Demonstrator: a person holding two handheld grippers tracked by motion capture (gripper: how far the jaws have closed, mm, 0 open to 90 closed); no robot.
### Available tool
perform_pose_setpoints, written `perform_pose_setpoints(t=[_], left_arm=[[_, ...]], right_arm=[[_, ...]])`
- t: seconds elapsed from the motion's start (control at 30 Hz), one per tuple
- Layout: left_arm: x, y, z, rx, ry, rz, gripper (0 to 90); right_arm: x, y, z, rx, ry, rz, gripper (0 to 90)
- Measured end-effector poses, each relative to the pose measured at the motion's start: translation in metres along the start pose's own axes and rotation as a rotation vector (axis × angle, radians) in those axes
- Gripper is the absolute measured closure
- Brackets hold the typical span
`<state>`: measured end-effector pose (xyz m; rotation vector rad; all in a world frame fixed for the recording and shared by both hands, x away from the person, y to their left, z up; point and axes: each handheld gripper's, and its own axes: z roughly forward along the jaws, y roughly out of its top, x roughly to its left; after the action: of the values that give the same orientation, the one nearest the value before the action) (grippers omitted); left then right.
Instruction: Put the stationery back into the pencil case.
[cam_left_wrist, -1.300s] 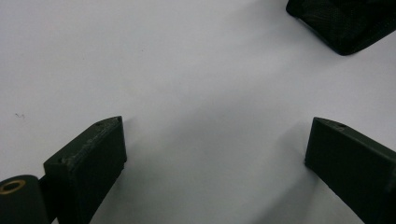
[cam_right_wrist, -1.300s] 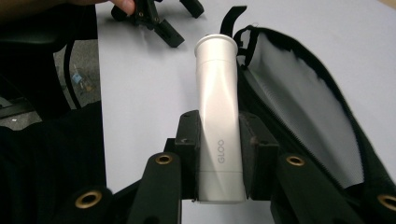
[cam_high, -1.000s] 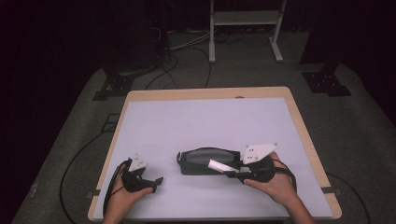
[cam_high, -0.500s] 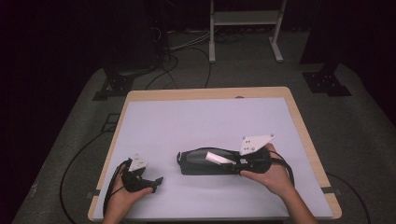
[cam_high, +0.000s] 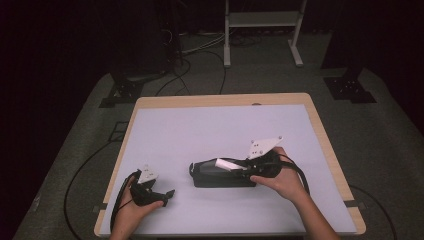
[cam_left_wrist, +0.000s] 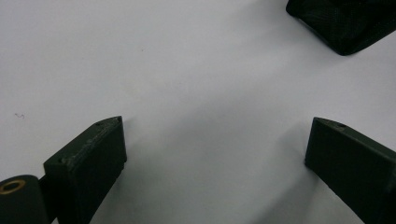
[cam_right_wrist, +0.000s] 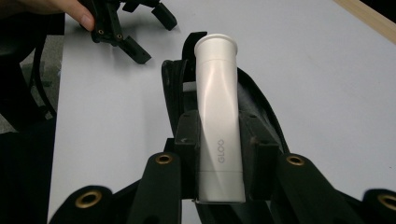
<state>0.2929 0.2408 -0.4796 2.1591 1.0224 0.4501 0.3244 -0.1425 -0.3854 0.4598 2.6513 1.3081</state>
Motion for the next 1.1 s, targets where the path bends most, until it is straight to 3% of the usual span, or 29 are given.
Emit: perform_pose_setpoints(t=[0.53,1.1], left_arm=[[0.000,0.000,0.000,0.000,-0.001,-0.002,4.5],[0.000,0.000,0.000,-0.002,-0.001,-0.003,4.5]], right_arm=[[-0.013,0.002,0.025,0.062,0.012,-0.003,70.4],[-0.015,0.002,0.038,0.086,0.011,-0.008,70.4]])
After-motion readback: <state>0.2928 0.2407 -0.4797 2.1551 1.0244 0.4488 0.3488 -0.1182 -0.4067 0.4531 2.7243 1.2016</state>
